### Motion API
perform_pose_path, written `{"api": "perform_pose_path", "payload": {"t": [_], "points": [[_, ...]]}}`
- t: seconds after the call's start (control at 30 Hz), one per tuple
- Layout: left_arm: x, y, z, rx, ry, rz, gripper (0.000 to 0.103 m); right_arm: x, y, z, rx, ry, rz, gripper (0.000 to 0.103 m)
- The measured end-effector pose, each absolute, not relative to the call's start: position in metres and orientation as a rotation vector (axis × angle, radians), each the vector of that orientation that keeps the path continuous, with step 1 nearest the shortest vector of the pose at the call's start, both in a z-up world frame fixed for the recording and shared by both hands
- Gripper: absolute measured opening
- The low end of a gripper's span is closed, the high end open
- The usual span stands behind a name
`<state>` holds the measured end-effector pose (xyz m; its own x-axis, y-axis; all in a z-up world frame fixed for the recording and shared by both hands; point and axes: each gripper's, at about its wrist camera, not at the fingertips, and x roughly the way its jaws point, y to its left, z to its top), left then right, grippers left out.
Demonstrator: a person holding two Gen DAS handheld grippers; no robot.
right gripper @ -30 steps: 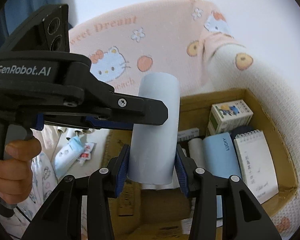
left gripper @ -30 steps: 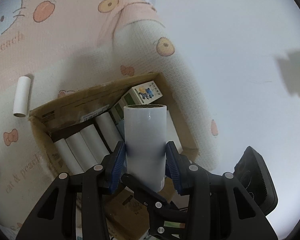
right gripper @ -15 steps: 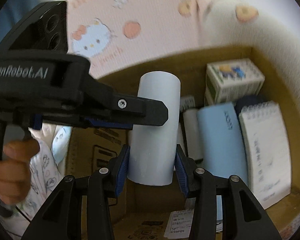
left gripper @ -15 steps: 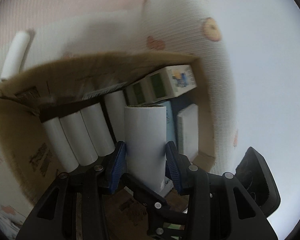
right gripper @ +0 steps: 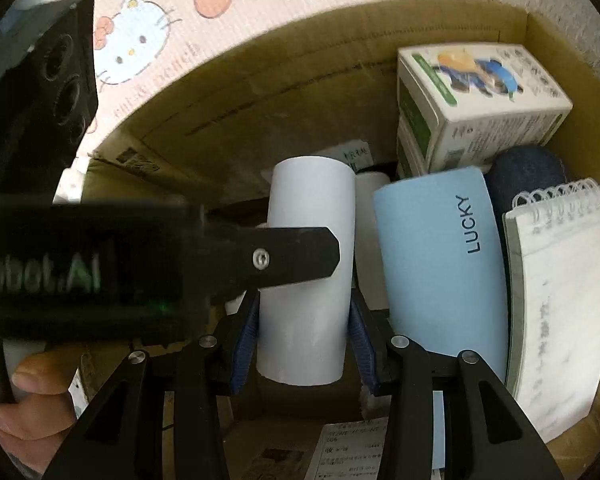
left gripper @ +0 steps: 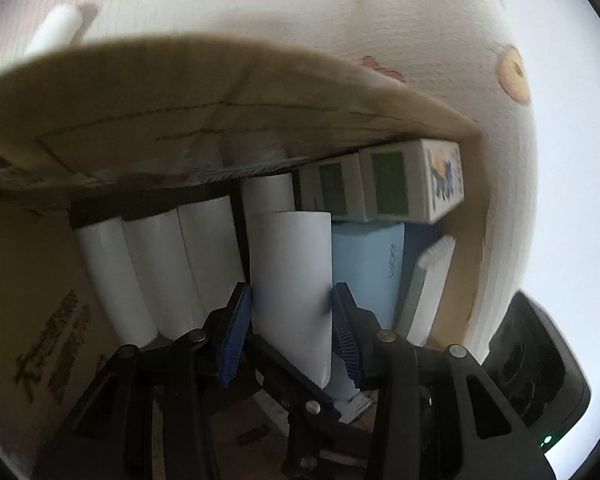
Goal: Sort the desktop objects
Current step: 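Lower the tube beside the white rolls in the box and open the right gripper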
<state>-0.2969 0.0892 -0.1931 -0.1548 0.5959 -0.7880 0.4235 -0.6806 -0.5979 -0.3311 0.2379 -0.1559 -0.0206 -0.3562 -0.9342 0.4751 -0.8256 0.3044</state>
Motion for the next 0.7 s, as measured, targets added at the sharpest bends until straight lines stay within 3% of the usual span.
{"api": "perform_pose_path", "payload": {"t": [0.23, 0.47, 0.57, 0.7], "points": [[-0.296, 0.085, -0.194, -1.952, -1.177, 2.031, 0.045, -0.332, 0.236, -0.159, 1.726, 0.098, -1.908, 0.041], [-0.296, 0.085, -0.202, -1.999, -1.160, 2.083, 0.043, -0.317, 0.238, -0.139, 1.690, 0.233, -2.000, 0.041], [-0.296, 0.085, -0.204, -1.990, -1.144, 2.112, 0.043, -0.314, 0.242, -0.141, 1.691, 0.234, -1.985, 0.023], [-0.296, 0.086, -0.207, -2.007, -1.112, 2.110, 0.043, -0.312, 0.245, -0.153, 1.717, 0.231, -1.977, 0.017]]}}
